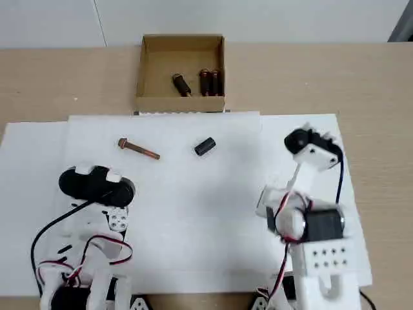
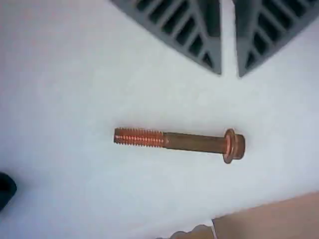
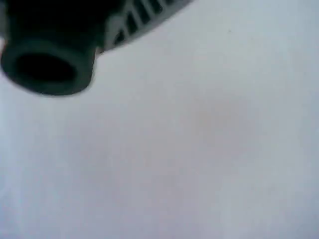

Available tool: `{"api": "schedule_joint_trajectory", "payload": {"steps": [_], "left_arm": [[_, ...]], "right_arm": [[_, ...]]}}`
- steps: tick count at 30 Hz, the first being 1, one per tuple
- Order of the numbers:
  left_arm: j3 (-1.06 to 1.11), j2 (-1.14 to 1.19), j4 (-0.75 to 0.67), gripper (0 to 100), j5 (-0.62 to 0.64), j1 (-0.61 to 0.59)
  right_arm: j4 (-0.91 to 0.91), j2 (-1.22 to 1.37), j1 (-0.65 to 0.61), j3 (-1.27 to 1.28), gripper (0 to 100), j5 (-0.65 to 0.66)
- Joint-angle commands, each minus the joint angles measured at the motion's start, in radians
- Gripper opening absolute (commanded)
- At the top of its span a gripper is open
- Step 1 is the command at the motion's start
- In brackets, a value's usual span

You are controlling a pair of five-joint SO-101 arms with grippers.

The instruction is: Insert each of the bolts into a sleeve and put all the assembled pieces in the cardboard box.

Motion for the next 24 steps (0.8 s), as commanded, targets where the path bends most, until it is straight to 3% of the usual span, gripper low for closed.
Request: {"api": "schedule_joint_trajectory", "payload": {"steps": [1, 6, 14, 24], "left_arm": [[-0.077, -0.005, 0.031, 1, 0.000, -0.003], [-0.199, 0.104, 0.032, 1, -0.002, -0.003], [-0.564, 0.574, 0.078, 1, 0.091, -0.003], [-0.809, 1.092, 0.106, 1, 0.476, -0.003]], "right_arm": [[-0.024, -0.090, 0.015, 0.040, 0.3, -0.003], [-0.024, -0.142, 0.015, 0.060, 0.3, -0.002], [-0.024, -0.142, 0.010, 0.060, 0.3, -0.002], [-0.025, -0.142, 0.010, 0.061, 0.3, -0.002]]}}
